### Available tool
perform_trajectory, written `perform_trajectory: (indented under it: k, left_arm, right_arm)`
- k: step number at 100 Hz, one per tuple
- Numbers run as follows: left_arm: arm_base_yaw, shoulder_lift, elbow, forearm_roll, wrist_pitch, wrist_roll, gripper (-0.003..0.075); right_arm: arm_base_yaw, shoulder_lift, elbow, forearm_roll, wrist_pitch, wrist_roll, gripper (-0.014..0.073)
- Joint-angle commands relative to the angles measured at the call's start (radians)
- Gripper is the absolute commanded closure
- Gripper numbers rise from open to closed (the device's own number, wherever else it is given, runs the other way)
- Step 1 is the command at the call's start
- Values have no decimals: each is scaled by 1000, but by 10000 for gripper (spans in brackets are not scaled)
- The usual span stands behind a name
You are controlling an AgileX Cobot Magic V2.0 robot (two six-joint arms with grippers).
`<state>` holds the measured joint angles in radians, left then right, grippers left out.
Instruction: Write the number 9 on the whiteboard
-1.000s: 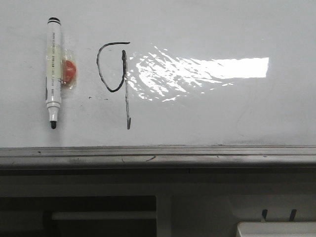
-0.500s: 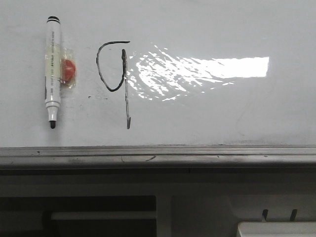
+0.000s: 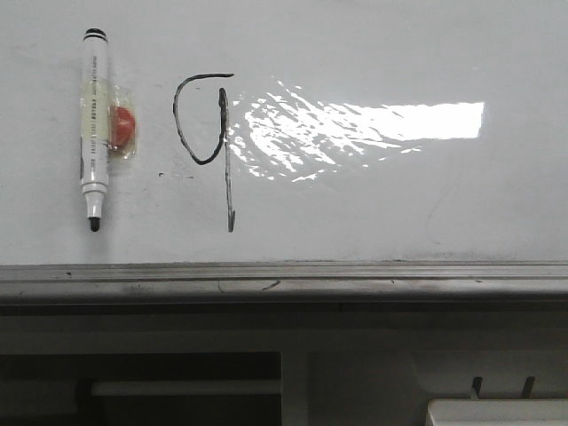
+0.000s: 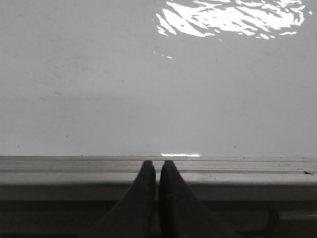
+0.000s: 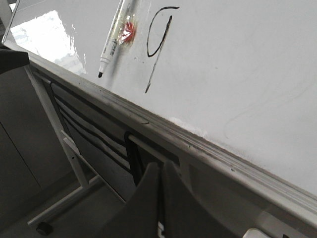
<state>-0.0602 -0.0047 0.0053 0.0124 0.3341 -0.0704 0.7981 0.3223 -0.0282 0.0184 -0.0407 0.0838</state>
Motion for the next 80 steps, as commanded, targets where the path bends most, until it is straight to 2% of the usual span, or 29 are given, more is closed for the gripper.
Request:
perform_trajectory:
  k: [1, 10, 14, 23, 35, 52, 66, 80]
  left_arm:
    - [3, -27, 40, -12, -47, 0, 740]
    - [3, -27, 40, -12, -47, 0, 740]
    - [3, -27, 40, -12, -47, 0, 740]
    - [3, -27, 40, -12, -47, 0, 740]
    - [3, -27, 40, -12, -47, 0, 740]
    - [3, -27, 40, -12, -47, 0, 740]
    - [3, -27, 40, -12, -47, 0, 740]
    - [3, -27, 40, -12, -47, 0, 740]
  right_arm:
    - [0, 21, 10, -12, -90, -6, 664]
    - [-16, 21, 69, -12, -161, -6, 664]
    - [-37, 19, 60, -12, -115, -6, 664]
    - [-101, 19, 64, -12, -133, -6, 664]
    - [-257, 17, 64, -18, -157, -4, 664]
    - [-498, 4, 64, -107, -162, 10, 664]
    - [-660, -82, 64, -248, -70, 137, 664]
    - [-780, -223, 64, -226, 129, 157, 664]
